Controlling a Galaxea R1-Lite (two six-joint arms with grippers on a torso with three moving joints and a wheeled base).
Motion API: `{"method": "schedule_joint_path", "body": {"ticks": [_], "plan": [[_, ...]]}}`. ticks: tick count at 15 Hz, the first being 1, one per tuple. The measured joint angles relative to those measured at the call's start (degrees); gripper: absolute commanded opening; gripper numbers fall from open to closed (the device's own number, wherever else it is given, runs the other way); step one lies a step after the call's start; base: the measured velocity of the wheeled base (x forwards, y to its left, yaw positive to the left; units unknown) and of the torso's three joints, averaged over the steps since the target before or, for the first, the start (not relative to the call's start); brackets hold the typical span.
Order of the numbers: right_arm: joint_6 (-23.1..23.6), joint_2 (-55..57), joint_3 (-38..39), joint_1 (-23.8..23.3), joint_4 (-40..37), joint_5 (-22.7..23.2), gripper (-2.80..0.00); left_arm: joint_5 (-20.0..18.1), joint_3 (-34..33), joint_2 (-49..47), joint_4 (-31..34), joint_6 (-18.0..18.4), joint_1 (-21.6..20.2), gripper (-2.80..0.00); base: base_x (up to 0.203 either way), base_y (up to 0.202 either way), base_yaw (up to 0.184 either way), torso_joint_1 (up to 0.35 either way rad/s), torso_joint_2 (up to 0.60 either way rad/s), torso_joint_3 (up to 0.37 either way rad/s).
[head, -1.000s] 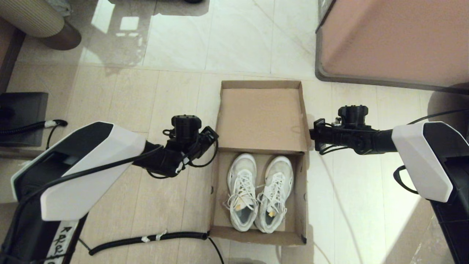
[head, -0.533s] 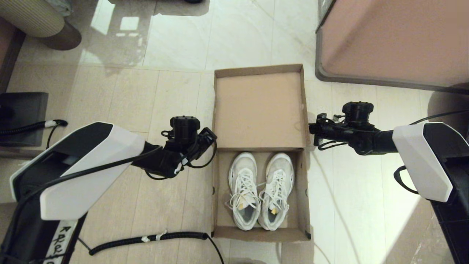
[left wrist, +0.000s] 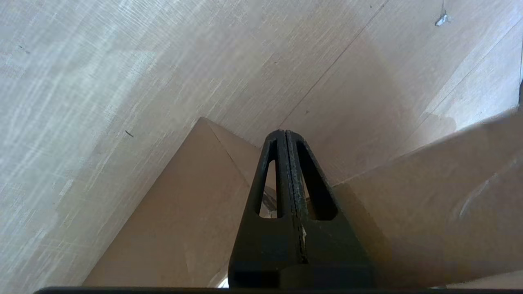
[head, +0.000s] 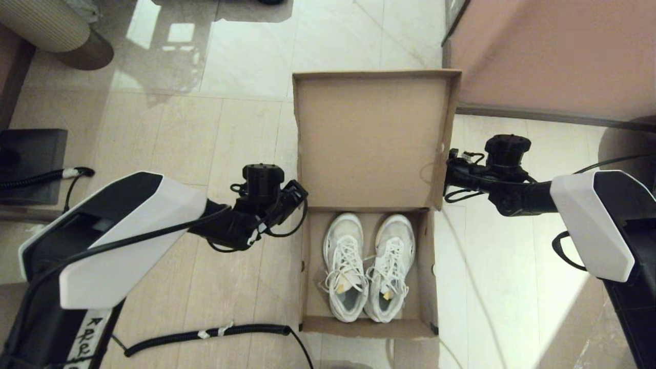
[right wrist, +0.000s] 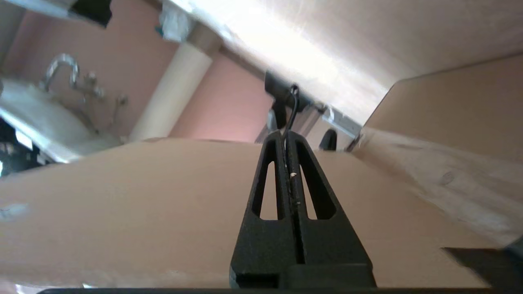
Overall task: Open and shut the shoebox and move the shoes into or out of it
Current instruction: Close the shoe box
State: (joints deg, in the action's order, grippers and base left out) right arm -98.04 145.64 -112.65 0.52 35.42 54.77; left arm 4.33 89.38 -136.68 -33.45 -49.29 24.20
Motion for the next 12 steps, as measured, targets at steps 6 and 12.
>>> {"method": "schedule_joint_path", "body": {"ticks": [6, 12], "plan": [[-0.2, -1.8, -0.1, -0.3, 0.8, 4.2, -2.8, 0.2, 0.0, 0.0, 0.0, 0.2, 0.7, -2.8, 0.0, 0.0, 0.0, 0.0, 0.0, 0.0], [-1.4, -5.3, 0.8, -0.5, 1.0, 7.1, -2.8, 0.2, 0.0, 3.7, 2.0, 0.9, 0.4, -2.8, 0.0, 0.0, 0.0, 0.0, 0.0, 0.0]]}}
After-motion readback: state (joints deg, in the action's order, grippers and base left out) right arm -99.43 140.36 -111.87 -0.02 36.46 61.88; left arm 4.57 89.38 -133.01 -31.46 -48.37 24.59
